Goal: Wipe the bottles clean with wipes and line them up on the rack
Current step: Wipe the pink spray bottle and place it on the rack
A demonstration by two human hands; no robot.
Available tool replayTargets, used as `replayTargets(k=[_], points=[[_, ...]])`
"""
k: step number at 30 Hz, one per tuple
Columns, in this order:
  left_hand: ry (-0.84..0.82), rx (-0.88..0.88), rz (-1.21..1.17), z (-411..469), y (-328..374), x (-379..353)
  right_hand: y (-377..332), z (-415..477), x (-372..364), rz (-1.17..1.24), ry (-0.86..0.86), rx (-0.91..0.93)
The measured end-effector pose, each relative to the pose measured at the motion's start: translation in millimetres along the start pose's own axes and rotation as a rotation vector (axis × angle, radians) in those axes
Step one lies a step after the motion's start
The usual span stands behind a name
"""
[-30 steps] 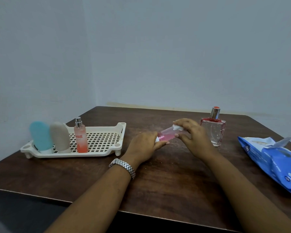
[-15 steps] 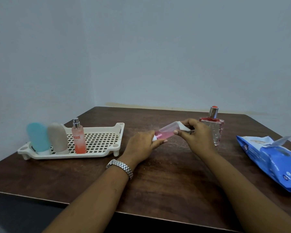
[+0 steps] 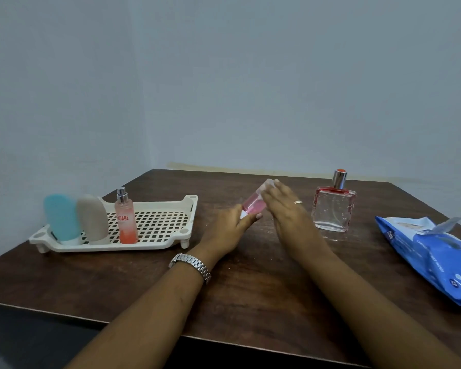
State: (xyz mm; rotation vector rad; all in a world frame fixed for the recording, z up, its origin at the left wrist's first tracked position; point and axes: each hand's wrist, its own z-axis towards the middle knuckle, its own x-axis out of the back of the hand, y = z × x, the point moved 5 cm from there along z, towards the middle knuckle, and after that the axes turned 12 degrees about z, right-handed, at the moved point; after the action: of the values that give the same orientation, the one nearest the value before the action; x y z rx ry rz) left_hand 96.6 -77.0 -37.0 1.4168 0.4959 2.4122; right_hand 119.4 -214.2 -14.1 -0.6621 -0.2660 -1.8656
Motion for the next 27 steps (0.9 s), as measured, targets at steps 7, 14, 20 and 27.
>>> replayTargets(k=[7, 14, 20, 27], points=[[0.007, -0.082, -0.091, -1, 1, 0, -28, -3, -11, -0.072, -0.157, 0.299], [0.001, -0.103, 0.038, -1, 10, 0, -1, 4, 13, -0.114, 0.014, 0.055], [0.018, -0.147, 0.167, -2, 14, 2, 21, 4, 27, -0.006, 0.150, -0.179], [0.076, -0.125, 0.144, -4, 11, 8, -6, 2, 6, -0.085, -0.004, 0.066]])
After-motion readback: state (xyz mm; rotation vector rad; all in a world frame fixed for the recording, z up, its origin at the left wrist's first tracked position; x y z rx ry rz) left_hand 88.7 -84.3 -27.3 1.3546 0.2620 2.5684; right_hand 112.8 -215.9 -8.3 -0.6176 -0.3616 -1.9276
